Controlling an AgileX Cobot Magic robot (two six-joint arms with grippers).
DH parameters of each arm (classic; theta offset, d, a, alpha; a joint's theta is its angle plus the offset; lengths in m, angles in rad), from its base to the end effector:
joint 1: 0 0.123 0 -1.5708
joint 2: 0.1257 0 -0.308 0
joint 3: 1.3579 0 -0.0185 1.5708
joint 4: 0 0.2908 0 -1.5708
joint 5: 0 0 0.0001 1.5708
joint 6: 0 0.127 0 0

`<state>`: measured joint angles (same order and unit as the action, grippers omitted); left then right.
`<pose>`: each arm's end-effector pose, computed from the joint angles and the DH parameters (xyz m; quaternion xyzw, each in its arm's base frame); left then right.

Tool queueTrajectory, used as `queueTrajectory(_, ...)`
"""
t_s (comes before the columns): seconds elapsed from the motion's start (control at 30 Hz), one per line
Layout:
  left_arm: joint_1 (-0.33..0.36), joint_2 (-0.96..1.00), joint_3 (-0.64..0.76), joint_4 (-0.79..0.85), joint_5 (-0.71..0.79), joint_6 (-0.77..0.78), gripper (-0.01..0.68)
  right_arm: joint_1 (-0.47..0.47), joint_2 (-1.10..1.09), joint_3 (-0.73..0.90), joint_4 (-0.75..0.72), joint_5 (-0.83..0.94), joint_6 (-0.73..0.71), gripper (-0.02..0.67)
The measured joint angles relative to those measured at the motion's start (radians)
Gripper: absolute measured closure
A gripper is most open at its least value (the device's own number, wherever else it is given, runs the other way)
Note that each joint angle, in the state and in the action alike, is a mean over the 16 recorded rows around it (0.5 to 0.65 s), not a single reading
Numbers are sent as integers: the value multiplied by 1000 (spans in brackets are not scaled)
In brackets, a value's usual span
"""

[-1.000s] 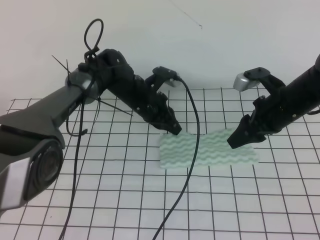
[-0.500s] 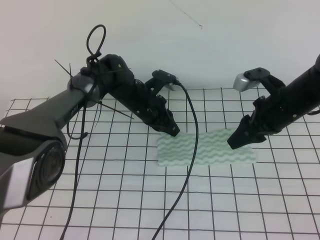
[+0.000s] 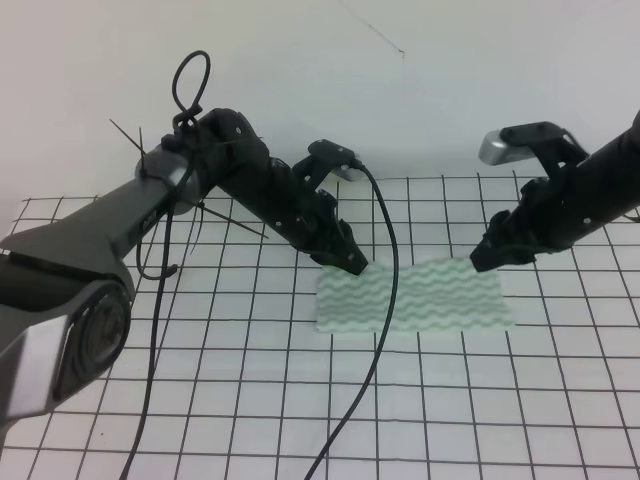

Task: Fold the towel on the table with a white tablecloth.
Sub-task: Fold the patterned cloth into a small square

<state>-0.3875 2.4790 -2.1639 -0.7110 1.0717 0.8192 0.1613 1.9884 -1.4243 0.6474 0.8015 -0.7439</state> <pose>0.5207 -0.2912 0.1368 0.4251 0.8351 -0.2906 0.1935 0.4561 0.1300 0.1644 -0.2432 0.9247 0.2078 0.2065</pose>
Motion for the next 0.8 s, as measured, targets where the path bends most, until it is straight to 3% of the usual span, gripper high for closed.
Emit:
queueTrajectory(0.33,0,-15,0,-1,10,-6,426,-8,46,0,-44,-96,125,308)
queueTrajectory(0.8,0,-46,0,0,19,-5,418,-12,131,-2,-73,-110,156,311)
